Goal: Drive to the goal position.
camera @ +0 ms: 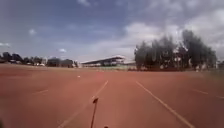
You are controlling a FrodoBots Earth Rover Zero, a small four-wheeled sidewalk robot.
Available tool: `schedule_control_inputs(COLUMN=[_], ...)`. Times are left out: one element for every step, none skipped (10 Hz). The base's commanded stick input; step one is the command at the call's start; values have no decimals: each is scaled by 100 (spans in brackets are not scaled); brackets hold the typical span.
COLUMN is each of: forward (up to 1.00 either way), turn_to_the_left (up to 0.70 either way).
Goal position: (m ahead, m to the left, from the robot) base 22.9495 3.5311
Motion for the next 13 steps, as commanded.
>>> schedule_control_inputs(forward=[70,70,70,70,70,70,70,70,70,70,70,70,70], turn_to_the_left=[0,0,0,0,0,0,0,0,0,0,0,0,0])
